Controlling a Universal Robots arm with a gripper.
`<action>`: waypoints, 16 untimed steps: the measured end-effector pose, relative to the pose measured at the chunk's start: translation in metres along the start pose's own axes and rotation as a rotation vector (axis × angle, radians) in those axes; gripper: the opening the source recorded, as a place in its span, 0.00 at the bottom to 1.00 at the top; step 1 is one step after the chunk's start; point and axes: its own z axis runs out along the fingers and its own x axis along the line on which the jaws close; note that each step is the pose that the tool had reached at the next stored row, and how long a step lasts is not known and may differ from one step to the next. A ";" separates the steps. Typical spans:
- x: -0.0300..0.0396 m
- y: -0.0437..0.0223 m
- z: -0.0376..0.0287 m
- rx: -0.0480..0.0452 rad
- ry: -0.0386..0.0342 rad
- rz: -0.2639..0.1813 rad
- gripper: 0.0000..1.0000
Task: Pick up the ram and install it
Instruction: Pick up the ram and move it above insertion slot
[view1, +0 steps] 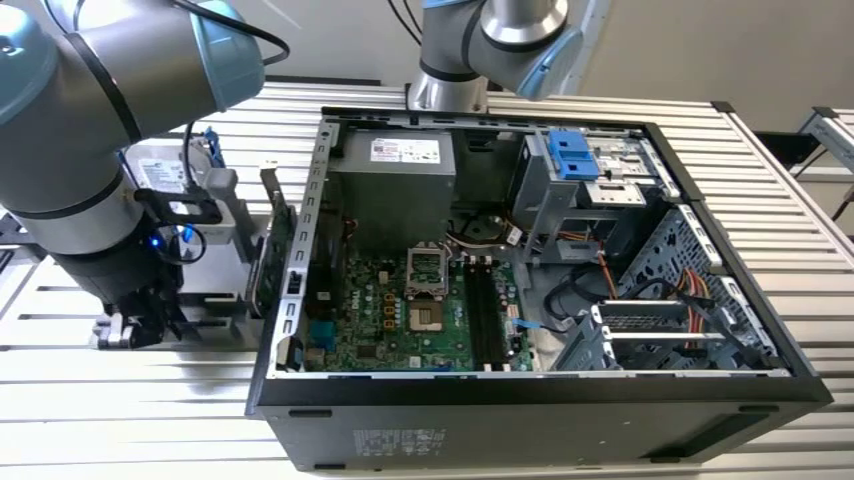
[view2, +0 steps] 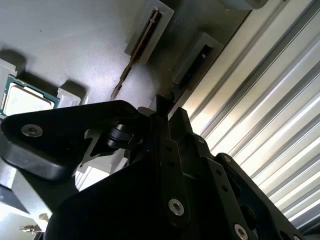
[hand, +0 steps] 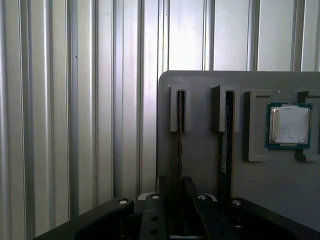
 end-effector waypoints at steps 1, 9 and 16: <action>0.0000 0.0000 0.0000 0.0000 0.0000 0.000 1.00; 0.0000 0.0000 0.0000 -0.0002 0.0000 0.000 1.00; -0.0005 -0.0001 0.0001 -0.0001 -0.0001 0.001 1.00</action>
